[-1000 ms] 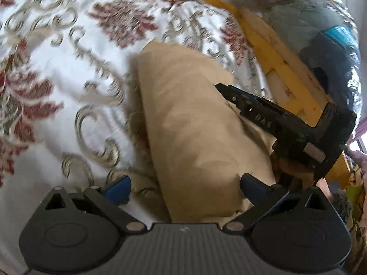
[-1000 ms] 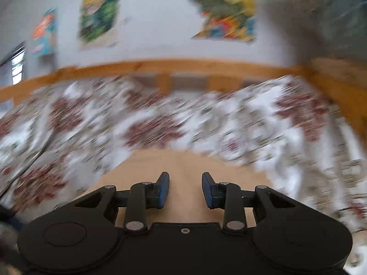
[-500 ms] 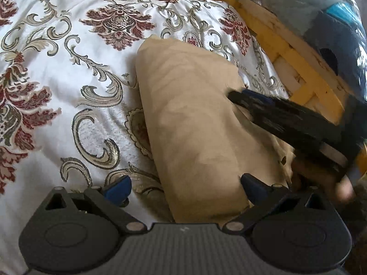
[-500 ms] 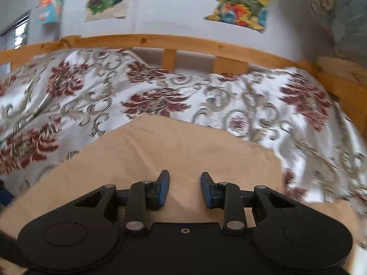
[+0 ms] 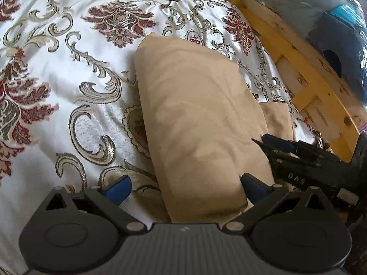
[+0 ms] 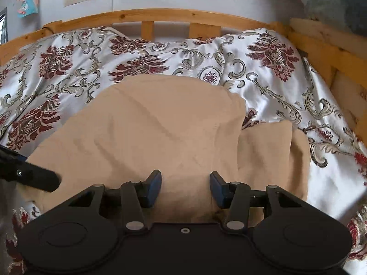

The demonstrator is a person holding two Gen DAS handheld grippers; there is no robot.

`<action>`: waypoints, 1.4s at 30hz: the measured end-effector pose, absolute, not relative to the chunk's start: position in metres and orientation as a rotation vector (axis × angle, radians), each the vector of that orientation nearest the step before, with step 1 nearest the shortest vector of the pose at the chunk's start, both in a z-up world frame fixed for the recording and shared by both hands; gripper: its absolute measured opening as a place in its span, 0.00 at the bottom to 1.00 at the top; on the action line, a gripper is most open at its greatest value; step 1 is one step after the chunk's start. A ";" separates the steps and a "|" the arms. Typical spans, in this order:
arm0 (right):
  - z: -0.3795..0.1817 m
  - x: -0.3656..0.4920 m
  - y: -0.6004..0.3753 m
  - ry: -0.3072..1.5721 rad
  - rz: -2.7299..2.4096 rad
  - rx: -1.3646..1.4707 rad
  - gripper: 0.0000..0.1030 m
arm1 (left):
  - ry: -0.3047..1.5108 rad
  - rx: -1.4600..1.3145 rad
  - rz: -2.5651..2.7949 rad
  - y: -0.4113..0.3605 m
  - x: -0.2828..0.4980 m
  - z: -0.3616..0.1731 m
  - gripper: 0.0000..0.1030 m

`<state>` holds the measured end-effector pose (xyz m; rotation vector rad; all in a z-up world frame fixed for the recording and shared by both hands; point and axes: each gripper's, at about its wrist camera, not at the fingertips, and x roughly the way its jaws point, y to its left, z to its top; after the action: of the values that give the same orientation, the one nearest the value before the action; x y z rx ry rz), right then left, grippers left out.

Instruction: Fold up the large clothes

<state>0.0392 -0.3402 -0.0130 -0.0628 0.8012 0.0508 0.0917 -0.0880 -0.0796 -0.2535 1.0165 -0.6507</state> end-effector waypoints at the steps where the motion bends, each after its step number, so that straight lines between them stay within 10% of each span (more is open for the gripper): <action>1: -0.011 0.039 -0.342 0.798 0.052 -0.052 0.48 | 1.017 -0.249 -0.649 -0.088 0.091 -0.079 1.00; 8: 0.022 0.025 -0.368 0.582 -0.180 0.049 0.96 | 0.981 -0.220 -0.651 -0.088 0.086 -0.071 1.00; 28: -0.012 0.032 -0.397 0.760 -0.302 0.275 0.98 | 1.010 -0.276 -0.645 -0.084 0.089 -0.078 1.00; 33: -0.016 0.033 -0.403 0.758 -0.297 0.311 0.80 | 1.004 -0.276 -0.637 -0.086 0.087 -0.078 1.00; 39: -0.007 0.029 -0.404 0.748 -0.300 0.296 0.22 | 1.013 -0.287 -0.647 -0.084 0.088 -0.078 1.00; 42: -0.006 0.027 -0.409 0.740 -0.293 0.348 0.16 | 0.996 -0.361 -0.698 -0.076 0.095 -0.076 1.00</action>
<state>0.0274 -0.4094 -0.0061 0.3476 0.7396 -0.2930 0.0947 -0.0760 -0.0764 -0.3613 0.9964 -0.6975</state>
